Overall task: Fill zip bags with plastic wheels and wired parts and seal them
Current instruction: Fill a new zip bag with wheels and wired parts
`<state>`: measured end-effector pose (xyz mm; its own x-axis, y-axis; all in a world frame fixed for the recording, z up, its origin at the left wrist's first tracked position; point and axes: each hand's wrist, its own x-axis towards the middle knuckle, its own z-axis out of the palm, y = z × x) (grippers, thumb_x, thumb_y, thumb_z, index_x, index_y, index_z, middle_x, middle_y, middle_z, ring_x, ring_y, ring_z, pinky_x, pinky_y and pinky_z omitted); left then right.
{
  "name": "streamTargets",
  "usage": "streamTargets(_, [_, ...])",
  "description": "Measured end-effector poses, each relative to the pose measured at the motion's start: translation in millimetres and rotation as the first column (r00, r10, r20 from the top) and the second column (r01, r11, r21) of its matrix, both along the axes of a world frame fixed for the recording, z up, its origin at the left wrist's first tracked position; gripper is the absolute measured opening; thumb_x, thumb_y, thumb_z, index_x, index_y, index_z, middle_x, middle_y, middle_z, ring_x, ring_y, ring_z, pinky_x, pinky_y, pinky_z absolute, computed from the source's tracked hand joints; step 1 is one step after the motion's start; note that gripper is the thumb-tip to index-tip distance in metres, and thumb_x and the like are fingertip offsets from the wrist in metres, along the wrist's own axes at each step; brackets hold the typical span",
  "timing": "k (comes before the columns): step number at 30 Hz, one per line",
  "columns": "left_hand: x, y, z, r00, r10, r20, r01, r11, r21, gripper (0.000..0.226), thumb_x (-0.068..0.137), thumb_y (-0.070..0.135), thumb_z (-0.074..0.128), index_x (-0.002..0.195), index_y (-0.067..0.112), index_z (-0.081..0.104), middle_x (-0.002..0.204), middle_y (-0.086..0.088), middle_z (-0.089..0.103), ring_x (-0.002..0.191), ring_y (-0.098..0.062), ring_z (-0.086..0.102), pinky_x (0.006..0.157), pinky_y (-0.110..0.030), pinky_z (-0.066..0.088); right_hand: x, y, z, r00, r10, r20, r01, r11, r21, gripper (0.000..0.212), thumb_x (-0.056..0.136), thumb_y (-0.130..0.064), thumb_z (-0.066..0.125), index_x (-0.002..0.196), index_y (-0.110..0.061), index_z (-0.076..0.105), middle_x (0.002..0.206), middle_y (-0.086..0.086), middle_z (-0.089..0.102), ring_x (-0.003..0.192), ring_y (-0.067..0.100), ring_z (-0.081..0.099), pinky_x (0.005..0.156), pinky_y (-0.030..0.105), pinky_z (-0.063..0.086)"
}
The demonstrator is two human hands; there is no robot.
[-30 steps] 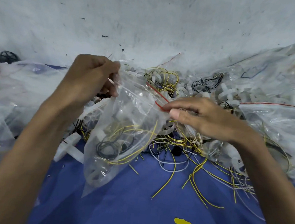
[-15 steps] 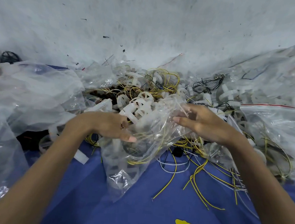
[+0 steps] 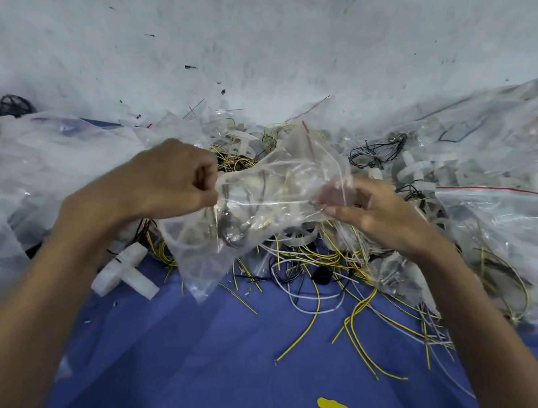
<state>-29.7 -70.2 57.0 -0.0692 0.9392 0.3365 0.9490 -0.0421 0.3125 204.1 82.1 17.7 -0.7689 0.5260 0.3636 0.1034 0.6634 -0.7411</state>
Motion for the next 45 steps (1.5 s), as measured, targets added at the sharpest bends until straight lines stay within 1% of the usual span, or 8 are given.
streamTargets(5, [28,-33,26,0.841,-0.433,0.324,0.539,0.722,-0.433,0.015,0.077,0.051,0.07,0.082,0.037,0.071,0.084,0.012,0.073,0.077,-0.017,0.069,0.073,-0.036,0.053,0,17,-11,0.996,-0.017,0.086,-0.018,0.924,0.383,0.021,0.07,0.025,0.057,0.071,0.008,0.071,0.105,0.004,0.068,0.095,0.006,0.062,0.081,0.015,0.046])
streamTargets(11, [0,4,-11,0.994,-0.078,0.08,0.107,0.868,-0.485,0.013,0.079,0.039,0.07,0.088,0.03,0.067,0.085,0.014,0.069,0.079,0.005,0.062,0.076,-0.018,0.048,6,32,-18,0.978,-0.062,0.198,-0.002,0.951,0.308,0.023,0.086,0.013,0.052,0.092,0.004,0.072,0.113,-0.008,0.058,0.108,0.009,0.057,0.095,0.014,0.041])
streamTargets(21, [15,27,-49,0.994,-0.042,0.104,0.105,0.661,-0.743,0.061,0.073,0.044,0.076,0.124,0.019,0.052,0.101,0.016,0.066,0.093,-0.001,0.062,0.085,-0.024,0.05,10,10,-6,0.935,-0.008,0.354,0.045,0.994,-0.098,0.051,0.082,-0.064,0.047,0.061,-0.021,0.063,0.057,-0.013,0.058,0.052,0.0,0.055,0.058,0.009,0.039])
streamTargets(24, [17,29,-49,0.988,-0.05,0.146,0.145,0.633,-0.761,0.053,0.074,0.031,0.079,0.119,0.024,0.052,0.079,0.02,0.063,0.075,0.004,0.06,0.068,-0.017,0.044,10,5,-5,0.88,0.062,0.471,-0.039,0.998,-0.058,0.041,0.087,-0.04,0.06,0.052,-0.019,0.056,0.05,-0.011,0.04,0.046,0.003,0.038,0.049,0.01,0.034])
streamTargets(28, [7,24,-42,0.99,-0.135,-0.038,0.05,0.588,-0.807,0.03,0.073,0.02,0.079,0.081,0.033,0.053,0.056,0.018,0.056,0.048,0.008,0.047,0.053,-0.015,0.038,3,-7,-5,0.837,0.222,0.5,-0.092,0.958,-0.272,0.022,0.092,-0.023,0.055,0.079,-0.009,0.066,0.08,0.011,0.064,0.069,0.009,0.067,0.068,0.023,0.056])
streamTargets(33, [2,17,-39,0.953,-0.053,-0.297,-0.217,0.566,-0.795,0.051,0.076,0.017,0.074,0.12,0.03,0.051,0.08,0.018,0.046,0.073,-0.003,0.046,0.068,-0.022,0.044,-25,-26,-31,0.74,0.322,0.59,-0.211,0.945,-0.251,0.015,0.096,-0.008,0.047,0.103,-0.003,0.06,0.105,0.011,0.063,0.087,0.015,0.065,0.083,0.039,0.056])
streamTargets(41, [30,26,-34,0.978,-0.188,-0.09,0.132,0.893,-0.429,0.066,0.086,0.047,0.052,0.144,0.029,0.026,0.132,0.008,0.04,0.117,-0.009,0.044,0.101,-0.032,0.037,-27,-19,-36,0.863,0.242,0.443,-0.213,0.97,-0.115,0.033,0.087,-0.001,0.054,0.115,-0.016,0.064,0.14,-0.008,0.046,0.119,0.011,0.052,0.094,0.028,0.048])
streamTargets(45, [45,42,-37,0.966,-0.234,-0.108,0.168,0.89,-0.425,0.063,0.088,0.035,0.057,0.144,0.025,0.029,0.127,0.004,0.037,0.118,-0.011,0.036,0.106,-0.037,0.033,-25,-8,-27,0.96,0.088,0.267,-0.047,0.987,-0.155,0.034,0.087,0.007,0.047,0.09,-0.021,0.066,0.089,-0.011,0.068,0.069,0.001,0.067,0.058,0.013,0.051])
